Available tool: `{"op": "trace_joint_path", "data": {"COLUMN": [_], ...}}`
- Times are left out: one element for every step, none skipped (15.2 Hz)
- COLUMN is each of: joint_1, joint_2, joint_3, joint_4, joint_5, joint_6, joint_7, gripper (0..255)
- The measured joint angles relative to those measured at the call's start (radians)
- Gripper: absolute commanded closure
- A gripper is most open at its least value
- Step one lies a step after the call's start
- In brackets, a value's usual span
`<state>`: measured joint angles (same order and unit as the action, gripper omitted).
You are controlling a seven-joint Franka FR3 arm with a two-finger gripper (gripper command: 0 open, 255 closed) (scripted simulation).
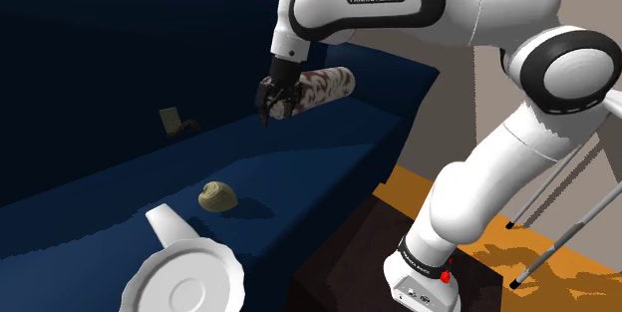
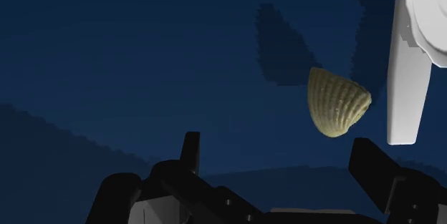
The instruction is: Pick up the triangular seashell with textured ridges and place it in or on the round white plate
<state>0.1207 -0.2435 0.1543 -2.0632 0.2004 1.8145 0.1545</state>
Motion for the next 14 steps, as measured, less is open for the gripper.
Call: {"op": "trace_joint_path", "data": {"joint_1": [0.007,0.014,0.019,0.027,0.034,0.041,0.047,0.057,0.066,0.072,0.079,0.089,0.093,0.097], "joint_2": [0.041,0.074,0.115,0.154,0.183,0.219,0.266,0.303,0.343,0.384,0.419,0.456,0.484,0.495], "joint_3": [0.009,0.016,0.022,0.031,0.037,0.045,0.052,0.061,0.069,0.074,0.081,0.088,0.091,0.094], "joint_4": [0.034,0.056,0.087,0.114,0.131,0.161,0.201,0.225,0.261,0.299,0.33,0.361,0.389,0.393], "joint_5": [0.005,0.011,0.014,0.019,0.024,0.027,0.028,0.031,0.032,0.032,0.033,0.034,0.034,0.035], "joint_6": [0.0,0.002,0.005,0.009,0.013,0.012,0.013,0.018,0.015,0.009,0.005,0.005,-0.001,0.003], "joint_7": [0.003,0.003,0.001,0.005,0.003,0.005,0.007,0.012,0.016,0.015,0.015,0.019,0.017,0.017], "gripper": [0,0,0,0,0,0,0,0,0,0,0,0,0,0]}}
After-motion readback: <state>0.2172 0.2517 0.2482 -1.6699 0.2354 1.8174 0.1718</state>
